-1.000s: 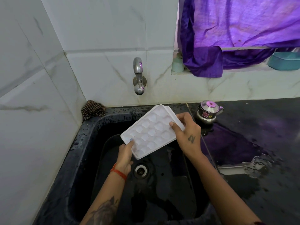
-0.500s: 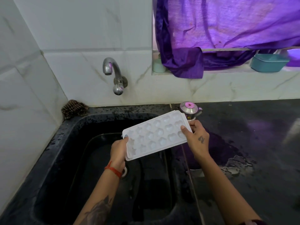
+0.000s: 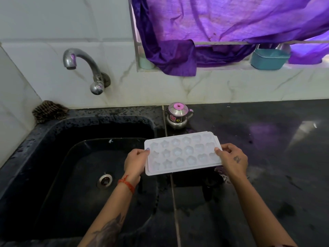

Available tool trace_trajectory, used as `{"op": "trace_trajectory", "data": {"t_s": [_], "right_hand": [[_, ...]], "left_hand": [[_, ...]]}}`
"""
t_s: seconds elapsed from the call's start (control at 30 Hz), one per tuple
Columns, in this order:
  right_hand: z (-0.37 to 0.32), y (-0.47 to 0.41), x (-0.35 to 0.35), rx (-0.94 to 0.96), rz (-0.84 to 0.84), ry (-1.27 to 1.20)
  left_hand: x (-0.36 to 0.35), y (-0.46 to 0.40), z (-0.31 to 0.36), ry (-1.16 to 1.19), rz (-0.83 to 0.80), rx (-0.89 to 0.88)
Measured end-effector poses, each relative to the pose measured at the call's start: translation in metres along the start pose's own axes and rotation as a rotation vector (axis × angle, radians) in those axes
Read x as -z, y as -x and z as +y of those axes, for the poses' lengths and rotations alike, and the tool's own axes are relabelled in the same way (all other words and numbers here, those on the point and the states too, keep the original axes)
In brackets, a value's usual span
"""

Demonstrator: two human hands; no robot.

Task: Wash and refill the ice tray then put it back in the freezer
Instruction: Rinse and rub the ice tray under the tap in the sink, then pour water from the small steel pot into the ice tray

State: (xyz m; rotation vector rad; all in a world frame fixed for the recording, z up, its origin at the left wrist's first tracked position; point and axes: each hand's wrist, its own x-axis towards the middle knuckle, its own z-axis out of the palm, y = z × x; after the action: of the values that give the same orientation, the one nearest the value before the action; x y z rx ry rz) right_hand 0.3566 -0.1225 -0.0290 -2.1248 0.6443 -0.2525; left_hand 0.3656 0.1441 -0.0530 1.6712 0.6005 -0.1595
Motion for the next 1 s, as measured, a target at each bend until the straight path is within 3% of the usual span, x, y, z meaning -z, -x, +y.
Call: {"op": "trace_trajectory", "data": {"t_s": [0.23, 0.77, 1.0], "right_hand": [[0.038, -0.014, 0.023, -0.122, -0.008, 0.045], [0.074, -0.009, 0.034, -0.189, 0.011, 0.087], [0.067, -0.012, 0.030, -0.103, 0.069, 0.187]], "left_hand": [[-0.040, 0.021, -0.007, -0.101, -0.012, 0.001], [-0.065, 0.030, -0.022, -0.235, -0.071, -0.009], [-0.059, 0.025, -0.018, -0.387, 0.052, -0.137]]}}
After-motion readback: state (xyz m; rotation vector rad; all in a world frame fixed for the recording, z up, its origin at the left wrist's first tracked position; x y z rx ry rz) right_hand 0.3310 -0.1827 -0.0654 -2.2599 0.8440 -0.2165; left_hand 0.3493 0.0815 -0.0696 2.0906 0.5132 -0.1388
